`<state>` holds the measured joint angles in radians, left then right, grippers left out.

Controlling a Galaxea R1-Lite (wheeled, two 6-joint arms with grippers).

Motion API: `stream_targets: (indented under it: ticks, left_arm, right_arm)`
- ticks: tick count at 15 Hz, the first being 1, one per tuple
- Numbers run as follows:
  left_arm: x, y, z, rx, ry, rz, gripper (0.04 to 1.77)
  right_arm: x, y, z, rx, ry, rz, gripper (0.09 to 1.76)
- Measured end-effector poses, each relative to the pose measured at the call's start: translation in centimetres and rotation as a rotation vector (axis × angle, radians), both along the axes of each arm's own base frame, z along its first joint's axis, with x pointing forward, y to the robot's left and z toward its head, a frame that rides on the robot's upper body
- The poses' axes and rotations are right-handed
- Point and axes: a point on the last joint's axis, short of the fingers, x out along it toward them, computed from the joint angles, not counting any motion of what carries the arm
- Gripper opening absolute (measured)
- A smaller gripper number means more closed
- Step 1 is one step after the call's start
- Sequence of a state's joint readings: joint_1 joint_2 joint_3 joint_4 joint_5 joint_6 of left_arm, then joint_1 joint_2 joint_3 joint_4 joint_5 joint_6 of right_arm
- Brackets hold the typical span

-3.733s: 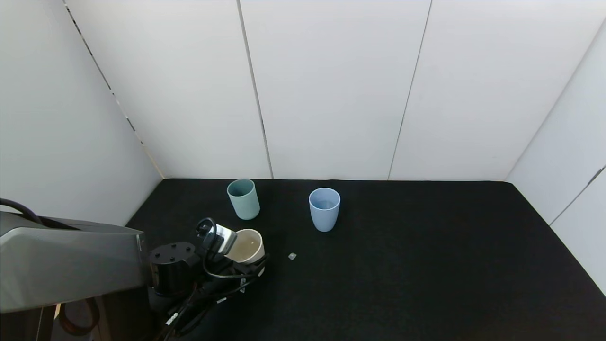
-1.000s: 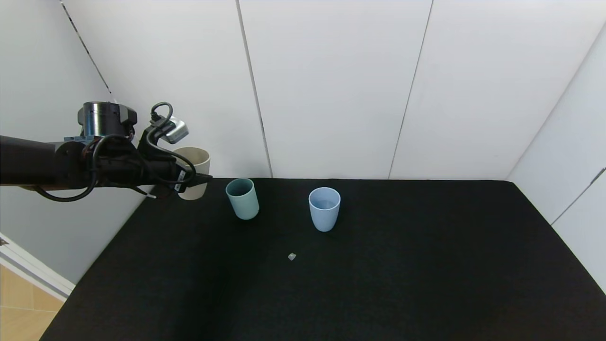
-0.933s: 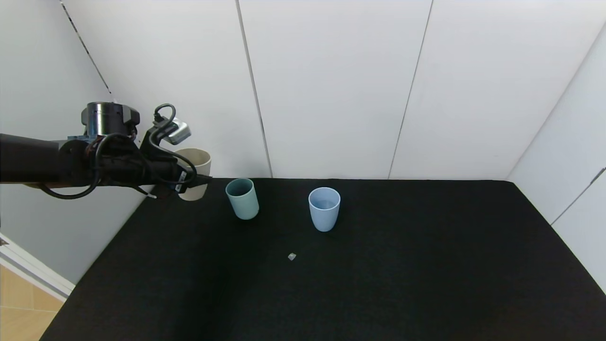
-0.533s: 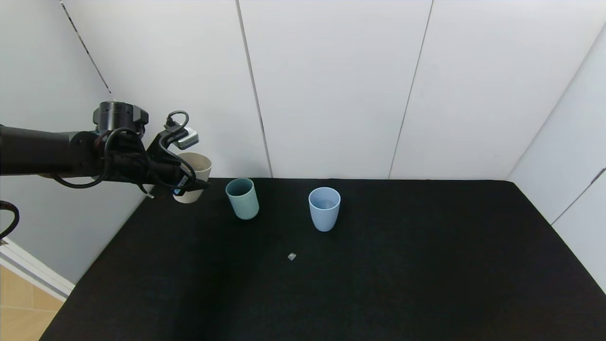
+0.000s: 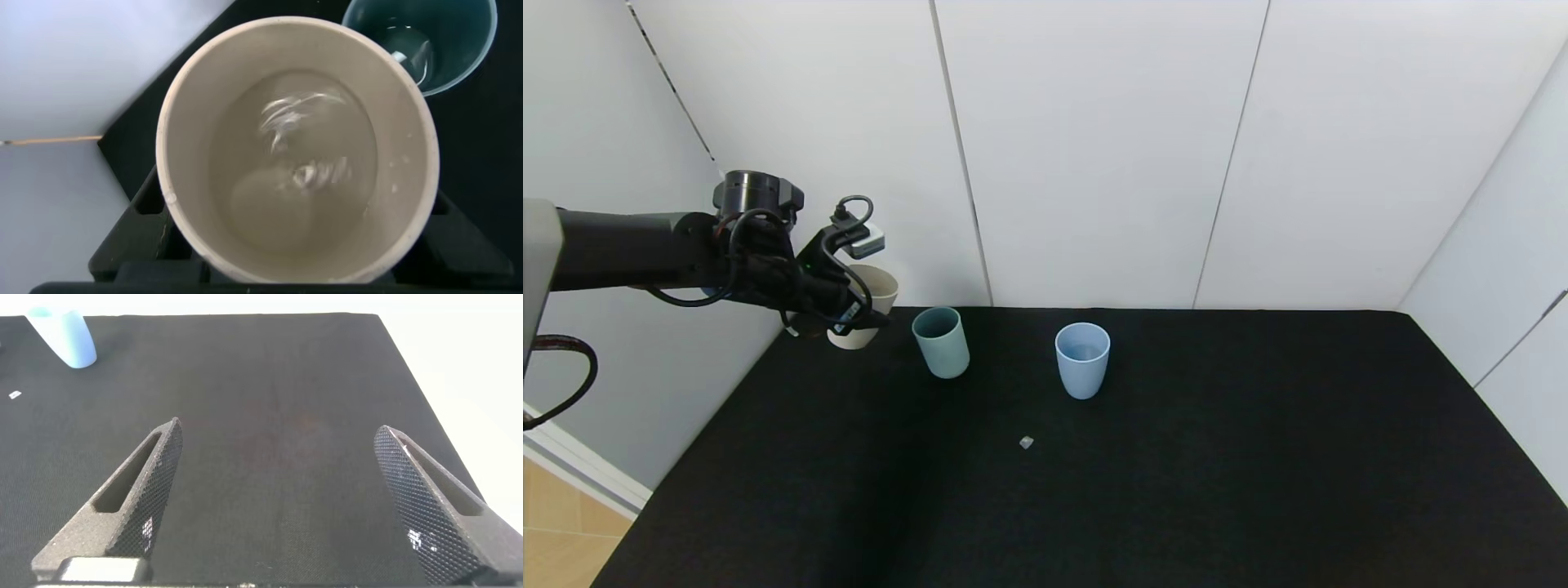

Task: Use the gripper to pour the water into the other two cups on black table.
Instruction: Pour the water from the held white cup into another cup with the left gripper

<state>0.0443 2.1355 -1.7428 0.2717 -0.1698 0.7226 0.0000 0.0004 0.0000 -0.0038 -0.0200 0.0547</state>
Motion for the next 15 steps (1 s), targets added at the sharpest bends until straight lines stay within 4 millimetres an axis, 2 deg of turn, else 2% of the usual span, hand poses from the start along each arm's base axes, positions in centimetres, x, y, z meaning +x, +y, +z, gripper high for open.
stream_targets:
  ticks: [5, 10, 15]
  left_arm:
    - [0.6, -1.6, -0.8, 0.061, 0.013, -0.015, 1.26]
    - [0.3, -2.6, -1.4, 0.135, 0.059, -0.015, 1.26]
    - [0.1, -3.3, -1.1, 0.218, 0.054, -0.032, 1.26]
  right_arm:
    - [0.0, 0.0, 0.0, 0.000, 0.000, 0.000, 1.71]
    - [0.0, 0.0, 0.0, 0.000, 0.001, 0.000, 1.71]
    - [0.0, 0.0, 0.0, 0.000, 0.001, 0.000, 1.71]
